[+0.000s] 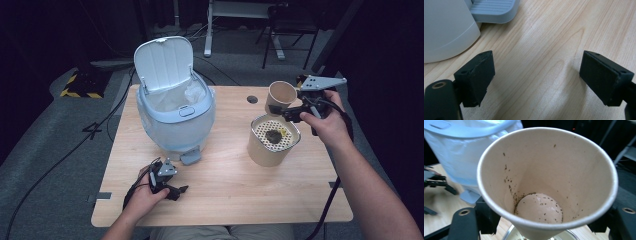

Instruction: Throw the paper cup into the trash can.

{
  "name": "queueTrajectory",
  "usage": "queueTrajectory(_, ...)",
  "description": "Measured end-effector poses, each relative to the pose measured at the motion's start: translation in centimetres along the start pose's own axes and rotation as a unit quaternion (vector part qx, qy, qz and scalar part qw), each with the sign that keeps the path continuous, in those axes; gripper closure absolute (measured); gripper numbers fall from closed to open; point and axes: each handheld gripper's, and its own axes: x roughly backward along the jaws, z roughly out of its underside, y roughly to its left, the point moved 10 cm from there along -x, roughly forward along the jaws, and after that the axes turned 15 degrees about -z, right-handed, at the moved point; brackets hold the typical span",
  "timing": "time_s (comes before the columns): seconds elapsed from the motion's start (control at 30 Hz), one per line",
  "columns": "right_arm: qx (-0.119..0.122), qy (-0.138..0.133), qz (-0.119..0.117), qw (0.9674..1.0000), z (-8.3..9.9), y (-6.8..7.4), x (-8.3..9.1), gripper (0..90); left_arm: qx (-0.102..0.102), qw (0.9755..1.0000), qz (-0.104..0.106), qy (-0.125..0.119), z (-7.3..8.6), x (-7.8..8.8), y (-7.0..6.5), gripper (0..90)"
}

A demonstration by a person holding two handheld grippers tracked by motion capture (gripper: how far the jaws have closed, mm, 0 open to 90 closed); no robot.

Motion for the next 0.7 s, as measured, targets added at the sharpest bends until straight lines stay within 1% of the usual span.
queueTrajectory(0.2, 0.011, 0.0, -0.029, 0.9995, -2.3, 1.0, -1.8, 28.1, 0.001, 1.0, 0.0, 0.0, 0.0, 0.0, 0.0, 14.5)
queueTrajectory(0.3, 0.014, -0.002, -0.039, 0.9992, -3.4, 1.2, -2.6, 28.1, 0.001, 1.0, 0.0, 0.0, 0.0, 0.0, 0.0, 14.5)
queueTrajectory(0.37, 0.019, -0.001, -0.045, 0.9988, -4.4, 1.4, -3.5, 28.1, 0.001, 1.0, -0.001, 0.0, 0.0, 0.0, 0.0, 14.5)
queueTrajectory(0.53, 0.024, -0.007, -0.061, 0.9978, -6.1, 2.0, -5.0, 28.0, 0.003, 1.0, -0.002, 0.0, 0.0, 0.0, 0.0, 14.5)
queueTrajectory(0.6, 0.024, -0.018, -0.068, 0.9972, -7.0, 2.4, -5.7, 27.9, 0.004, 1.0, -0.003, 0.001, 0.0, 0.0, 0.0, 14.5)
queueTrajectory(0.7, 0.028, -0.019, -0.075, 0.9966, -8.1, 2.8, -6.6, 27.9, 0.006, 1.0, -0.006, 0.001, 0.0, 0.0, 0.0, 14.5)
